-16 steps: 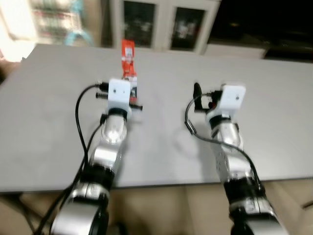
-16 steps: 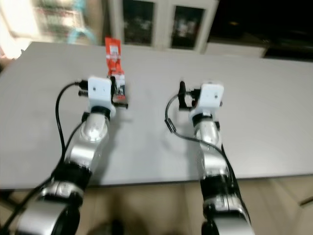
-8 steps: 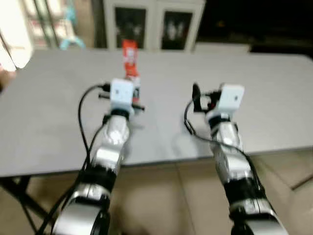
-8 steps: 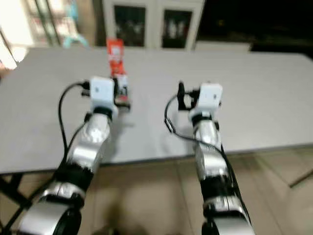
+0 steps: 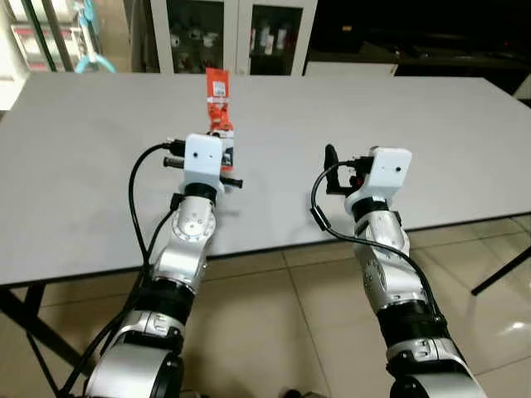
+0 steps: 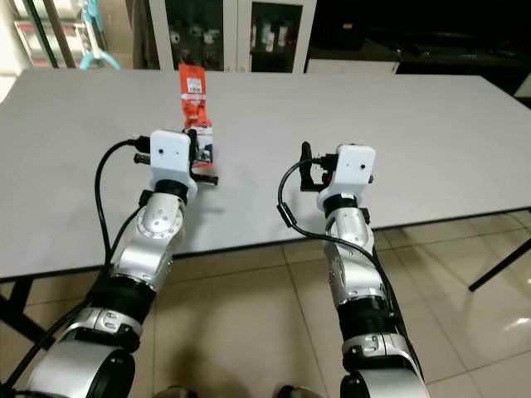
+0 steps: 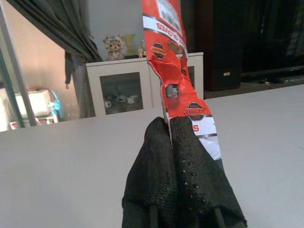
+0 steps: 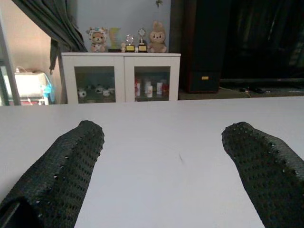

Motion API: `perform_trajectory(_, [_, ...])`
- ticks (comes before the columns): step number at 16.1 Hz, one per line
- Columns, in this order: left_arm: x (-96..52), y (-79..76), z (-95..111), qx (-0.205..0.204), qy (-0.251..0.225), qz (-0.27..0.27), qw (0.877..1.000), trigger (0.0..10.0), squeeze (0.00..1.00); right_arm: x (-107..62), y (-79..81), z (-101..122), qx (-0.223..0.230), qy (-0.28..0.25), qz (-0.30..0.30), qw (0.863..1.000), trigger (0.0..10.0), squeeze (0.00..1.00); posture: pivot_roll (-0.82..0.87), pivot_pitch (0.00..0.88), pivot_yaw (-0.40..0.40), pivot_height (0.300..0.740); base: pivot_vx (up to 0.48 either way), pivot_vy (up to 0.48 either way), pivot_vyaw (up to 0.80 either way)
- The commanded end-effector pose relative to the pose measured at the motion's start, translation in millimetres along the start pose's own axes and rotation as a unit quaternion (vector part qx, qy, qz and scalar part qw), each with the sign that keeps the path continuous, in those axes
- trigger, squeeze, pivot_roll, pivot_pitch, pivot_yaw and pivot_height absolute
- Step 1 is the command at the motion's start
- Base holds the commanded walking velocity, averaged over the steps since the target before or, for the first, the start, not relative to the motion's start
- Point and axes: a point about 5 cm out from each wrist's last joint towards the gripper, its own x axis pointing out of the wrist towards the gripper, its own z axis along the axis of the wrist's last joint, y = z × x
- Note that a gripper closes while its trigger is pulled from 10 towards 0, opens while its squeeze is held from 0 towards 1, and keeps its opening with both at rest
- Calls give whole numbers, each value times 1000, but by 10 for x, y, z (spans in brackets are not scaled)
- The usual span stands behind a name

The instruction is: Picking trash to rubbish bin

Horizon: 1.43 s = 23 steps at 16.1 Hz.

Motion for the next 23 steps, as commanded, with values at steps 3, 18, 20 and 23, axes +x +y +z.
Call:
perform_trajectory(3, [18,-56,35,-3,-3,-11,1000,10000,0,14,-51,20,5,0,-6,1000,10000,0,-68,40,-82,740,-160,0,0])
perform_trajectory(18, [8,-41,31,-9,-2,-9,1000,10000,0,-6,-29,-14,11,8,0,1000,10000,0,-66,49,-83,740,-320,0,0])
perform_trajectory(20, [12,-33,-2,7,9,-8,1000,10000,0,-12,-30,-22,11,10,0,1000,10000,0,-67,51,-82,740,0,0,0])
perform_trajectory(23, [-9,-36,-66,-4,35,-11,999,10000,0,-22,-33,-38,11,14,-2,1000,10000,0,-67,52,-77,740,0,0,0])
